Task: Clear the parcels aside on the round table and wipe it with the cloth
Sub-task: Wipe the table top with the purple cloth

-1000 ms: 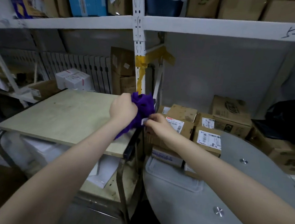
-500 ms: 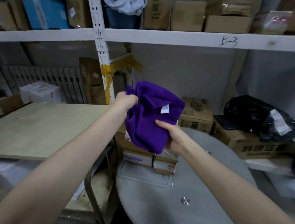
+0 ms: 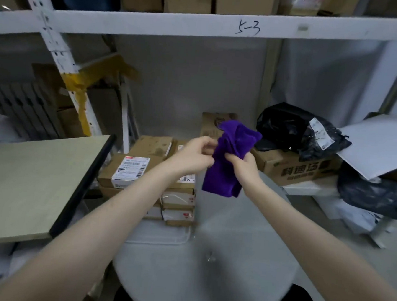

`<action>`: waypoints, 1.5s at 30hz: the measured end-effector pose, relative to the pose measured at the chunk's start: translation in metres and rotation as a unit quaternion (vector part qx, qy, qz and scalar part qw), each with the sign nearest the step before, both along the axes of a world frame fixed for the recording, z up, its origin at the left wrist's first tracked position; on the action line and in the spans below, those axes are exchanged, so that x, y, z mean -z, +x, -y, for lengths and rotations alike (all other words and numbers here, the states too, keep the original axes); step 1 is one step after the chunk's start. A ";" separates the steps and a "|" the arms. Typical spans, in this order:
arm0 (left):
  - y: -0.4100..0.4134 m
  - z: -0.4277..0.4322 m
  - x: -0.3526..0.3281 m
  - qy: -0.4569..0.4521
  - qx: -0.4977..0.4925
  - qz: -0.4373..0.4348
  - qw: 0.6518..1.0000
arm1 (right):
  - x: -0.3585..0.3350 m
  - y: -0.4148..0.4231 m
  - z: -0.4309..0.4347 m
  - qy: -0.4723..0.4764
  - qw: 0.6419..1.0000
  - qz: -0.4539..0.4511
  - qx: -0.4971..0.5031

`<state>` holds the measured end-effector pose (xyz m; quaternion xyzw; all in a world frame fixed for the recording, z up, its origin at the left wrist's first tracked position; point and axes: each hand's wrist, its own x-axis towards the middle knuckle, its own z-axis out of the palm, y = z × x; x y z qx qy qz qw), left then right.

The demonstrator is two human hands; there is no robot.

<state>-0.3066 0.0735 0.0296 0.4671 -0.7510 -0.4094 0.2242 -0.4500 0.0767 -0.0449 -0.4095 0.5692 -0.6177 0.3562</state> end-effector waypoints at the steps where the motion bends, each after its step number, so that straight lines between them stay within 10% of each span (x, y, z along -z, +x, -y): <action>1: 0.001 0.009 0.009 -0.079 -0.015 0.070 0.994 | 0.017 -0.017 0.011 0.059 0.996 -0.068 0.017; 5: 0.019 0.032 0.041 -0.212 0.021 0.261 0.942 | 0.069 -0.066 0.046 0.281 0.866 -0.413 0.008; 11: 0.020 0.078 0.058 -0.212 0.003 0.308 0.928 | 0.099 -0.092 0.118 0.289 0.814 -0.501 0.055; 18: 0.018 0.140 0.059 -0.135 -0.010 0.378 0.916 | 0.148 -0.054 0.191 0.293 0.804 -0.500 -0.131; 23: 0.013 0.151 0.055 -0.083 0.025 0.388 0.918 | 0.131 -0.037 0.256 0.183 0.887 -0.416 -0.086; 30: 0.013 0.154 0.058 -0.067 0.035 0.390 0.918 | 0.137 -0.032 0.260 0.308 0.719 -0.573 -0.244; 45: 0.015 0.129 0.064 -0.106 -0.049 0.311 0.943 | 0.150 -0.039 0.122 0.200 0.729 -0.591 -0.281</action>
